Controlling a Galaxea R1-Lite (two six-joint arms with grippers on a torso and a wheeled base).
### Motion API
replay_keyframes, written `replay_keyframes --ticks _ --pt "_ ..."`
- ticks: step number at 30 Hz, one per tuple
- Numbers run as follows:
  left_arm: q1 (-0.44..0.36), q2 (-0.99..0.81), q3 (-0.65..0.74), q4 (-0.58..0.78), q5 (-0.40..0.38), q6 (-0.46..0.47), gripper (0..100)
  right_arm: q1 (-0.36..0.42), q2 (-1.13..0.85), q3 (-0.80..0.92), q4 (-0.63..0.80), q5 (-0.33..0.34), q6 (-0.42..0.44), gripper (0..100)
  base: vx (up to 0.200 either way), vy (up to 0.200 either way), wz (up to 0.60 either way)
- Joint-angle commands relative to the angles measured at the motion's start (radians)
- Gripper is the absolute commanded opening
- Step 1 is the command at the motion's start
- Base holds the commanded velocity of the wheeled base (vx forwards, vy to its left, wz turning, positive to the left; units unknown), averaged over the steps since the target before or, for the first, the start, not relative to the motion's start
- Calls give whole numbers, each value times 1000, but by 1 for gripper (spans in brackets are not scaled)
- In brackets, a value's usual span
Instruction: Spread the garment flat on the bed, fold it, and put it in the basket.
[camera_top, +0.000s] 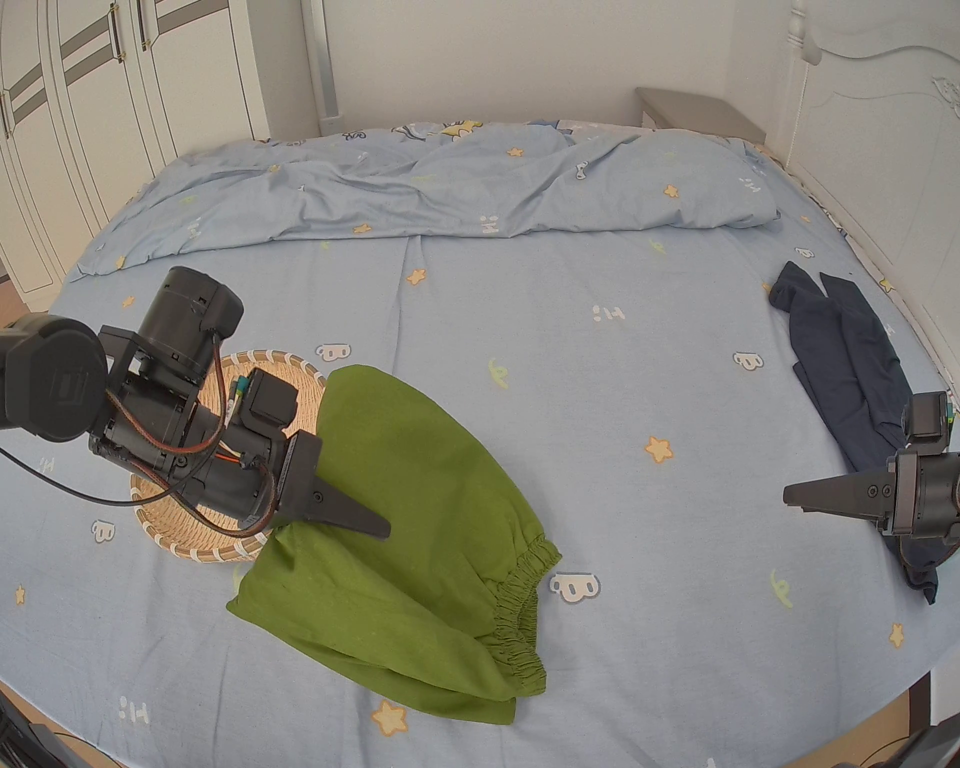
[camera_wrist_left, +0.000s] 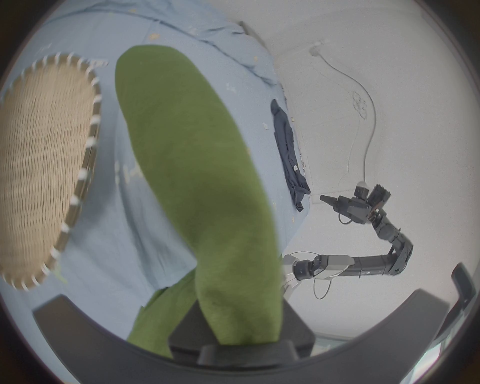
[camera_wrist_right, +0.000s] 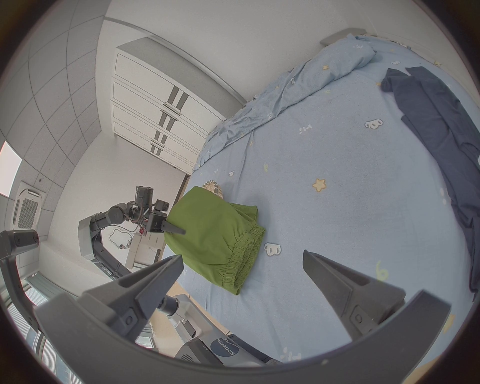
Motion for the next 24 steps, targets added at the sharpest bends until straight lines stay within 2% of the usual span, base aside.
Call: replay_keyframes --ticks 1,6,12,19,20,22,24 --pt "-36 -32 -57 6 20 64 0 1 3 2 -2 -3 -1 100 0 0 0" --pt "6 -101 -60 3 52 163 0 3 3 5 -3 -4 -2 100 0 0 0" --pt "55 -176 -35 -58 67 176 0 1 3 5 -5 -6 -4 100 0 0 0" --pt "161 -217 14 -235 64 165 0 3 -3 7 -6 -6 -4 100 0 0 0" --pt "203 -237 40 -317 64 157 0 3 -4 5 -6 -6 -4 100 0 0 0" --pt "225 -239 52 -362 64 151 0 3 -6 5 -6 -6 -4 100 0 0 0" --pt "286 -234 78 -462 64 145 0 1 -7 5 -6 -6 -4 100 0 0 0"
